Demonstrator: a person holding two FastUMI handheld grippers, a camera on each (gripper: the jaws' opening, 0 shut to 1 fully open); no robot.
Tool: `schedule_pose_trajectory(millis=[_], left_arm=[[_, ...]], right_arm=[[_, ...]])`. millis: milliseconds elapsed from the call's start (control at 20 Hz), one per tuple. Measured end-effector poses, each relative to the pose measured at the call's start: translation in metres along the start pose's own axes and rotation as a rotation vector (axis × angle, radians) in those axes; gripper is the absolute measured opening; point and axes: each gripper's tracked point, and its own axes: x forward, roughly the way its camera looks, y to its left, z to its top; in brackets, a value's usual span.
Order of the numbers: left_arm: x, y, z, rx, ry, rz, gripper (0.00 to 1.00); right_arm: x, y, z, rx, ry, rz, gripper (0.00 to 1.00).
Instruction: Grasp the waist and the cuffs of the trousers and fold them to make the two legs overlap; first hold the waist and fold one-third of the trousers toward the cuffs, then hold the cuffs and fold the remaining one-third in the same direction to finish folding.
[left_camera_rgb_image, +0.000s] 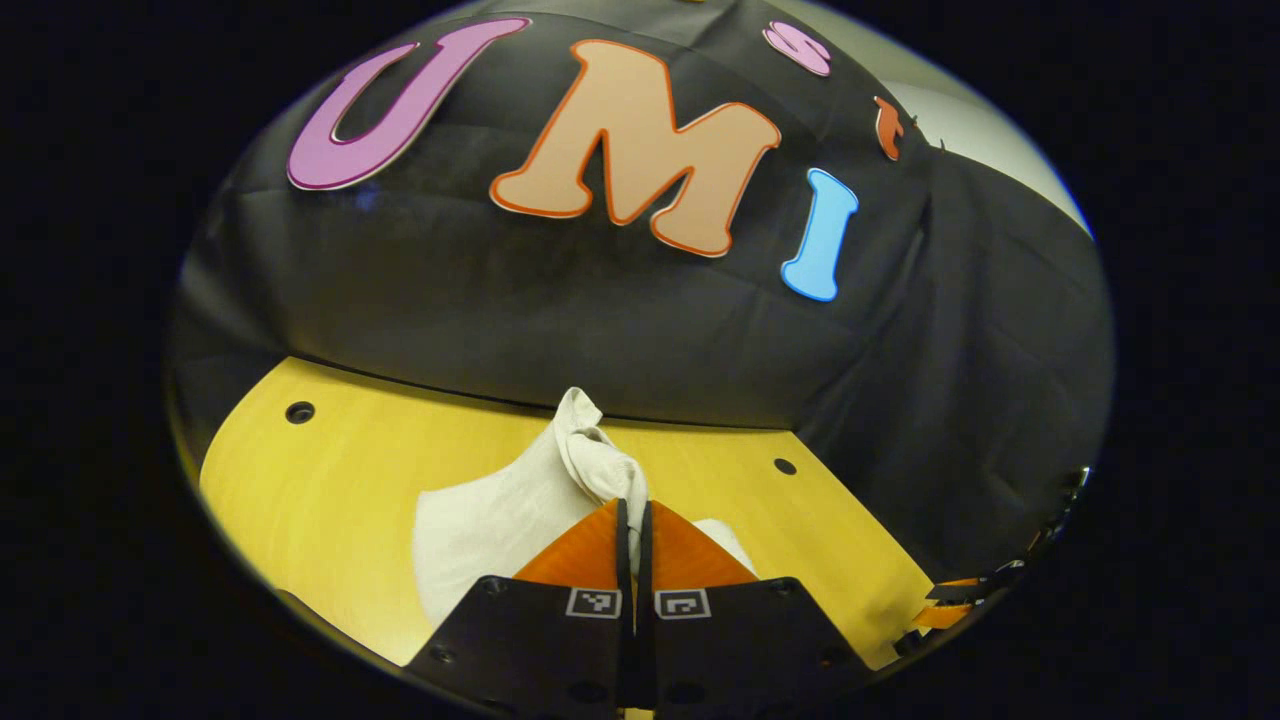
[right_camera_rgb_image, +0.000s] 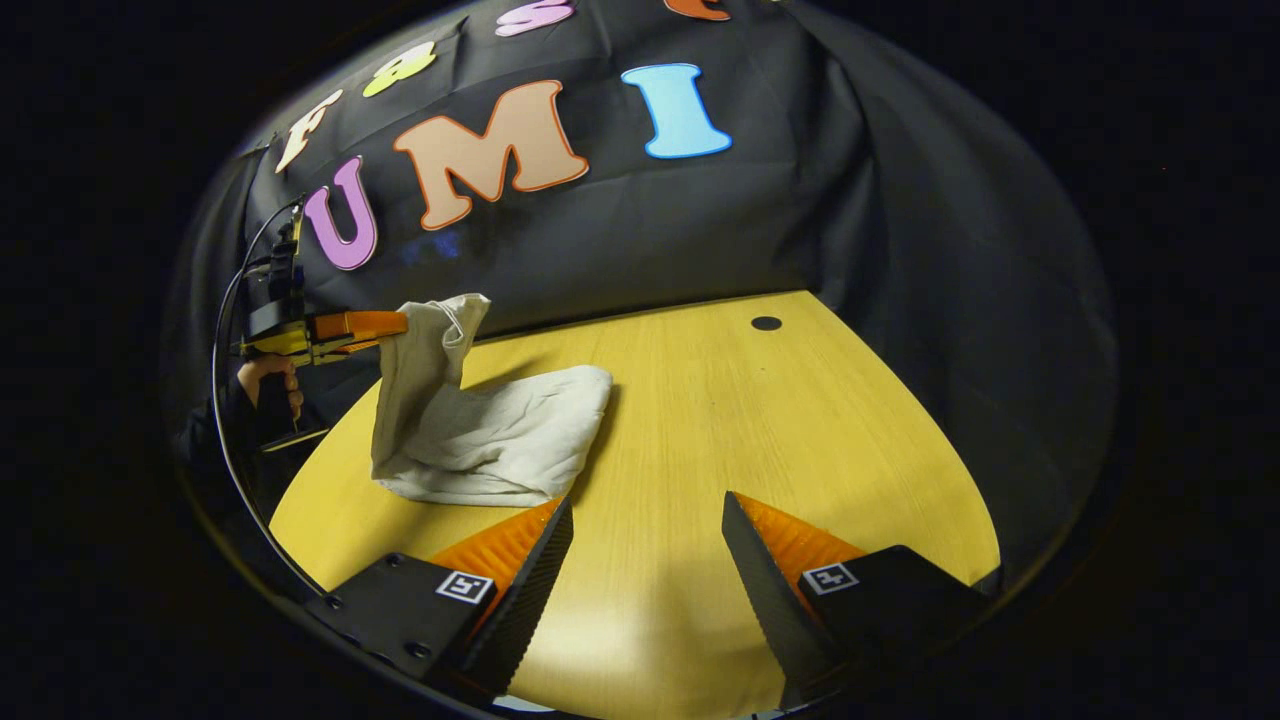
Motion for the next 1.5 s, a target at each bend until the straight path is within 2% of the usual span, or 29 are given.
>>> schedule_pose_trajectory(millis=[200,450,650,900,1000,1150,1250,1500], left_arm=[[0.024,-0.037,-0.026,0.014,0.034,-0.044,0.00],[0.039,-0.058,-0.084,0.063,0.125,-0.061,0.00],[0.035,-0.049,-0.136,0.101,0.233,-0.016,0.00],[0.024,-0.040,-0.154,0.146,0.204,-0.015,0.01],[0.014,-0.047,-0.151,0.138,0.184,-0.040,0.38],[-0.017,-0.045,-0.122,0.178,0.107,-0.025,0.96],[-0.046,-0.037,-0.090,0.240,0.025,-0.012,0.93],[-0.128,-0.003,-0.010,0.322,-0.134,0.063,0.95]], right_arm=[[-0.011,-0.026,-0.005,0.009,0.003,-0.028,0.96],[-0.020,-0.044,-0.013,0.025,0.013,-0.050,0.96],[-0.021,-0.048,-0.015,0.018,0.021,-0.046,0.96],[-0.019,-0.031,0.005,-0.002,-0.003,-0.004,0.96],[-0.016,-0.013,0.022,-0.030,-0.025,0.022,0.96],[-0.021,0.025,0.049,-0.071,-0.098,0.052,0.96],[-0.027,0.057,0.068,-0.102,-0.167,0.068,0.96],[-0.036,0.146,0.116,-0.130,-0.328,0.130,0.96]])
